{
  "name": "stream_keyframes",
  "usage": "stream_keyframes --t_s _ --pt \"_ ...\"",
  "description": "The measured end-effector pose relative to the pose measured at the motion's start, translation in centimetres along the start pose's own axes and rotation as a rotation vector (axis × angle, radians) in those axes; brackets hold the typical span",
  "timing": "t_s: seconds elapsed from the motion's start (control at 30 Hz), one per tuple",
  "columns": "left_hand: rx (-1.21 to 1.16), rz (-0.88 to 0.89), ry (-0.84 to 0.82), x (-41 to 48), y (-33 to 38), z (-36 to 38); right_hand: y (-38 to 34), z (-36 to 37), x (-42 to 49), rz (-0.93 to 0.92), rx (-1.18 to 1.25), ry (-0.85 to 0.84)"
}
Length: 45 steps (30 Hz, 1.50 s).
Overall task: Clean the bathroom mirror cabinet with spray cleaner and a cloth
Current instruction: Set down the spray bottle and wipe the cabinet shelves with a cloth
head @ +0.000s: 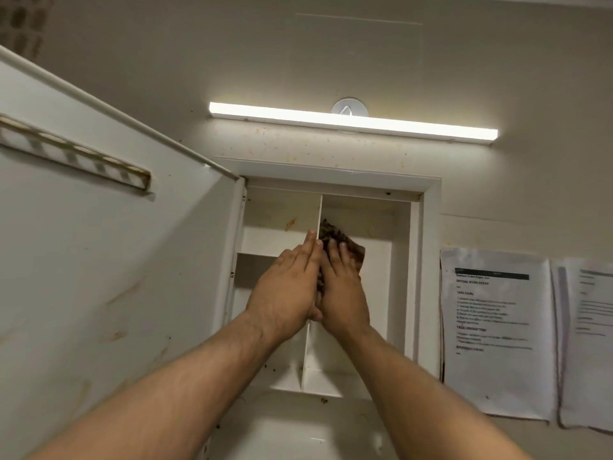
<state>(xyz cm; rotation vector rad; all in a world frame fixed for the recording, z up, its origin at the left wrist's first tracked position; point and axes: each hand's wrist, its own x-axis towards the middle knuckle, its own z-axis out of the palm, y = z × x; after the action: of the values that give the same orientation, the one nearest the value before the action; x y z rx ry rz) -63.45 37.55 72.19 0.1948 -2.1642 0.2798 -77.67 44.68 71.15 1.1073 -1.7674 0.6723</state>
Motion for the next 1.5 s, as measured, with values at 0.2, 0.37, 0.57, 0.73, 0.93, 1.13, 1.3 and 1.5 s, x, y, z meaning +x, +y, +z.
stream_keyframes --t_s 0.2,0.37,0.57,0.73,0.93,1.13,1.3,1.5 --pt "0.042 -0.011 0.024 -0.2 0.2 -0.3 -0.2 -2.6 4.1 0.43 0.005 0.158" --pt "0.026 -0.019 0.012 0.0 0.3 -0.4 -1.2 -1.7 4.6 0.08 -0.132 0.005" --pt "0.043 -0.024 -0.009 -0.2 0.4 -0.4 3.6 -5.5 4.9 0.026 -0.306 0.006" --pt "0.085 -0.027 -0.053 -0.2 0.7 -0.6 -1.4 -2.5 3.7 0.105 0.016 -0.05" --pt "0.094 -0.051 -0.07 -0.4 0.9 -0.6 0.2 -4.7 4.9 0.527 0.033 0.136" --pt "0.084 -0.054 -0.062 -0.4 0.9 -0.6 1.8 -5.3 4.6 0.22 -0.207 0.034" --pt "0.08 -0.049 -0.072 -0.5 1.0 -0.8 -1.6 -3.4 4.7 0.33 0.054 0.053" --pt "0.115 -0.04 -0.093 -0.4 1.0 -0.9 3.4 -3.1 1.2 -0.028 -0.073 -0.015"
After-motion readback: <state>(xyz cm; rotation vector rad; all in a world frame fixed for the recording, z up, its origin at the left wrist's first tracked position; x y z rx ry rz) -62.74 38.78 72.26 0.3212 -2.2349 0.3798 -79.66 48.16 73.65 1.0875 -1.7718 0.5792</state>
